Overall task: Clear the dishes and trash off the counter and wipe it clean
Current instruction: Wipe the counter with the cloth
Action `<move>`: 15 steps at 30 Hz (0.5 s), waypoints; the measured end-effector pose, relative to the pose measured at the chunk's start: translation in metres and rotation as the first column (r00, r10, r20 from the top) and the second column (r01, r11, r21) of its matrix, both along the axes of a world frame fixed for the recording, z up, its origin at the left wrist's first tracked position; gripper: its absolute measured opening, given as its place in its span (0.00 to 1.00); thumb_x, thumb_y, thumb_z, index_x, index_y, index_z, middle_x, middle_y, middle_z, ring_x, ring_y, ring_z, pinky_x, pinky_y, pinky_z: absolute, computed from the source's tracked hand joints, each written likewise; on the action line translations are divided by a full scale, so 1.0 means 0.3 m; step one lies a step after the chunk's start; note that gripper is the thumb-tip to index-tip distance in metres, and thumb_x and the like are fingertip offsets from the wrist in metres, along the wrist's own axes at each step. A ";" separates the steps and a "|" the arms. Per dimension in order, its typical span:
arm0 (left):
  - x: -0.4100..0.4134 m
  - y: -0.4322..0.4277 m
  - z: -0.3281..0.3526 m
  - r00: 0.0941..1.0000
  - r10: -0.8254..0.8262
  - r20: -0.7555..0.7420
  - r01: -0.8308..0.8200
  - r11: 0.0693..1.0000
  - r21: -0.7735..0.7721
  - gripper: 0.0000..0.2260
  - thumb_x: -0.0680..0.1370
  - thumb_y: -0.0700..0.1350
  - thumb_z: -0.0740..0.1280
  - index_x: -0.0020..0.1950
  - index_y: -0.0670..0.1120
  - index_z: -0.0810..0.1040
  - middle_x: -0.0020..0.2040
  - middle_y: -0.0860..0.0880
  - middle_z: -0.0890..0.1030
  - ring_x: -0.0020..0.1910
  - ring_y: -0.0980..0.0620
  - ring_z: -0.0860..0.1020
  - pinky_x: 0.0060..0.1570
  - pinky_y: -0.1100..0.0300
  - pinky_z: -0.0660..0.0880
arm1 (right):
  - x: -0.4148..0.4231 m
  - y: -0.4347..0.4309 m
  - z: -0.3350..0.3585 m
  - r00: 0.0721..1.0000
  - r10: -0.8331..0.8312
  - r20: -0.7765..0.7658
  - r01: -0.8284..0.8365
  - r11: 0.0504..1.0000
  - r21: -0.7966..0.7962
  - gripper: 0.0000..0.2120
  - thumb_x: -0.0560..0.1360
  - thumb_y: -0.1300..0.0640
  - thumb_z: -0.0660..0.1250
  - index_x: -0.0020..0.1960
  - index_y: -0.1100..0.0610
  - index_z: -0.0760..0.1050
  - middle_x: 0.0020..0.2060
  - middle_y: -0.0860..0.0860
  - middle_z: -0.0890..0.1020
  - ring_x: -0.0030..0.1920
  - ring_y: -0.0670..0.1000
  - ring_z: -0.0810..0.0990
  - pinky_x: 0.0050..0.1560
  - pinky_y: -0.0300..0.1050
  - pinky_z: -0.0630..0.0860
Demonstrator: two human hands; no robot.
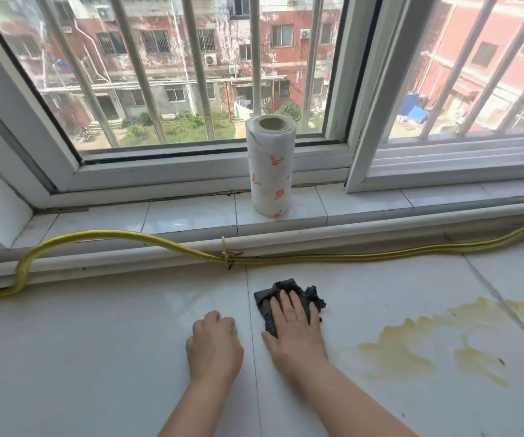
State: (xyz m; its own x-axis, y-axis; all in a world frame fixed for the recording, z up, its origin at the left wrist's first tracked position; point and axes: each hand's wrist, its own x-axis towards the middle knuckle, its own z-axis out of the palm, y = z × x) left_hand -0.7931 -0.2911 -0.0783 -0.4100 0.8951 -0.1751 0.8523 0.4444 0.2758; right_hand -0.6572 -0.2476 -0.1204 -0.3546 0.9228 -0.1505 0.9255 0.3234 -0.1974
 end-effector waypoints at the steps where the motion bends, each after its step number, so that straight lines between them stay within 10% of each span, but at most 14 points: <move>1: 0.015 0.022 0.001 1.000 -0.003 0.001 0.003 1.000 0.009 0.15 0.81 0.46 0.54 0.62 0.52 0.76 0.65 0.53 0.71 0.63 0.50 0.68 0.56 0.58 0.68 | 0.007 0.038 -0.011 1.000 0.030 -0.005 -0.030 0.998 0.064 0.41 0.68 0.37 0.35 0.78 0.52 0.53 0.78 0.52 0.51 0.77 0.54 0.46 0.65 0.51 0.25; 9: 0.122 0.161 0.015 1.000 -0.008 0.018 0.006 0.995 0.103 0.16 0.81 0.44 0.55 0.66 0.53 0.74 0.65 0.58 0.73 0.64 0.53 0.69 0.59 0.60 0.67 | 0.085 0.254 0.022 0.993 0.118 0.021 -0.117 0.992 -0.036 0.36 0.73 0.37 0.33 0.78 0.51 0.39 0.77 0.49 0.39 0.76 0.50 0.34 0.68 0.53 0.26; 15: 0.275 0.348 0.054 0.988 -0.145 -0.054 0.154 0.956 0.251 0.12 0.77 0.39 0.62 0.55 0.48 0.82 0.54 0.53 0.81 0.55 0.46 0.78 0.51 0.53 0.74 | 0.228 0.245 -0.007 0.988 0.139 -0.070 -0.138 0.990 0.024 0.29 0.70 0.40 0.54 0.61 0.53 0.79 0.62 0.51 0.79 0.67 0.51 0.71 0.70 0.53 0.44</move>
State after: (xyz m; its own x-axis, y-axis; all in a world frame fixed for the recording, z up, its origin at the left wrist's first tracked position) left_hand -0.7107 -0.1869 -0.0621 -0.2695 0.9599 0.0773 0.9148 0.2301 0.3320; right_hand -0.5887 -0.1740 -0.1224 -0.4882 0.8667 -0.1028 0.8554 0.4517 -0.2535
